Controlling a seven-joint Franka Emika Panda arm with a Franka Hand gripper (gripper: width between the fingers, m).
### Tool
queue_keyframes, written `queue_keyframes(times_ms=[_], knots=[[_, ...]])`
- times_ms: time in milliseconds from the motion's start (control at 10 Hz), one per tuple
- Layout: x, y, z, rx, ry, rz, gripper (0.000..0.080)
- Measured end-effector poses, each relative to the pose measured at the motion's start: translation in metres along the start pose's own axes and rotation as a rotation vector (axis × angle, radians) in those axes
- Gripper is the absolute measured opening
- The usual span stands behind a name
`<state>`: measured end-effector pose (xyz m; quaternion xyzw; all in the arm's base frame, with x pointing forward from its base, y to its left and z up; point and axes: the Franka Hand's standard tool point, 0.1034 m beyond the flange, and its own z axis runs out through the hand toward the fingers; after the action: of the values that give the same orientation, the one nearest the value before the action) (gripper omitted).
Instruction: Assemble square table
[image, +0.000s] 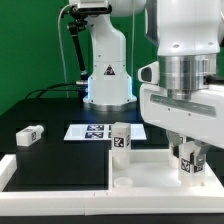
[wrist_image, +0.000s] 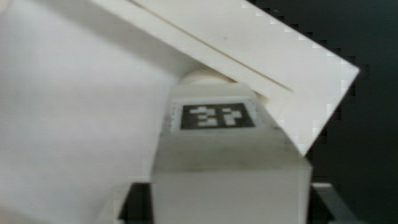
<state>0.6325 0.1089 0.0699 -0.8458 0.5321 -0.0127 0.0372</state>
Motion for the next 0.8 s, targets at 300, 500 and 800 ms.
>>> queue_keyframes(times_ms=[300,500,800], knots=[[-0.0031,0.0026,0.0002,0.019,-0.078,0.457,0.0291],[-0.0032,0.0033,-0.0002,0.014,-0.088,0.659,0.0291],[-0.0017,0.0045,-0.0005,0.005,-0.089,0.772,0.0292]])
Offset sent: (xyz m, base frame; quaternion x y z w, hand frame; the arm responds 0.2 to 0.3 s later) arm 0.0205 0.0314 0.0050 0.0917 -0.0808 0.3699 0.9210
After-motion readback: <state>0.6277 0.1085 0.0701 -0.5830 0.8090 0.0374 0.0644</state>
